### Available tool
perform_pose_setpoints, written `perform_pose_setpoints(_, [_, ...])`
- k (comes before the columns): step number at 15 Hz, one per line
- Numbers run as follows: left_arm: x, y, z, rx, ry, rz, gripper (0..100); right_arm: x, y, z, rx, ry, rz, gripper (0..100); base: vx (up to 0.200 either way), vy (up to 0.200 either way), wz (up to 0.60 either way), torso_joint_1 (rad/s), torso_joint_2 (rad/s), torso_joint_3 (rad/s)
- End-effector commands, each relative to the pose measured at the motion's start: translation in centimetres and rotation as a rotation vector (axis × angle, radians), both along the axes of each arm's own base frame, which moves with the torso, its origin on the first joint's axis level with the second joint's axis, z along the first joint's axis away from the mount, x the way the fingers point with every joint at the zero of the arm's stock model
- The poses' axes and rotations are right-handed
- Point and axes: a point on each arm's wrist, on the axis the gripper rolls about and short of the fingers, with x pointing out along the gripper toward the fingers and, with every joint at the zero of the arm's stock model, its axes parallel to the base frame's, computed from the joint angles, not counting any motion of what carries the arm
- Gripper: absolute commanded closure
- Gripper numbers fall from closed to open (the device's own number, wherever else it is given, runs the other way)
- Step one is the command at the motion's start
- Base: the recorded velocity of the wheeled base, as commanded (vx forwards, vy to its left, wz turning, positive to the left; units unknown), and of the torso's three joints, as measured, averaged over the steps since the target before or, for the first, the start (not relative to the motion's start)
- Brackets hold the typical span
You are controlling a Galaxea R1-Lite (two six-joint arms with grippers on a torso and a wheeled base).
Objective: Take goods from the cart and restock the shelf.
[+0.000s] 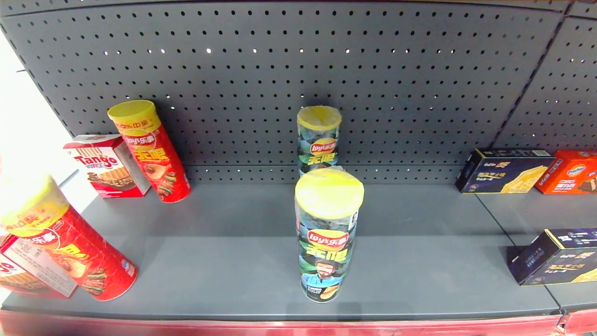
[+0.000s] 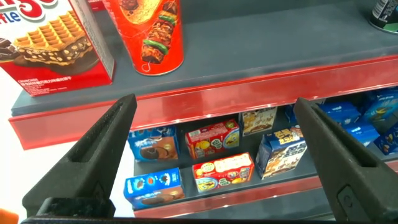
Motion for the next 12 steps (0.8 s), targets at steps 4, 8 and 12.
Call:
perform_pose_setpoints(4, [0.01, 0.00, 0.00, 0.000, 0.001, 0.001, 0, 0.01, 0.00, 0.01, 0.000, 0.001, 0.001, 0, 0.000, 0.000, 0.00, 0.000, 0.00, 0.000])
perform_pose_setpoints(8, [0.01, 0.00, 0.00, 0.000, 0.001, 0.001, 0, 0.01, 0.00, 0.01, 0.000, 0.001, 0.001, 0, 0.000, 0.000, 0.00, 0.000, 0.00, 0.000])
perform_pose_setpoints(12, [0.01, 0.00, 0.00, 0.000, 0.001, 0.001, 0, 0.01, 0.00, 0.01, 0.000, 0.001, -0.001, 0, 0.000, 0.000, 0.00, 0.000, 0.00, 0.000])
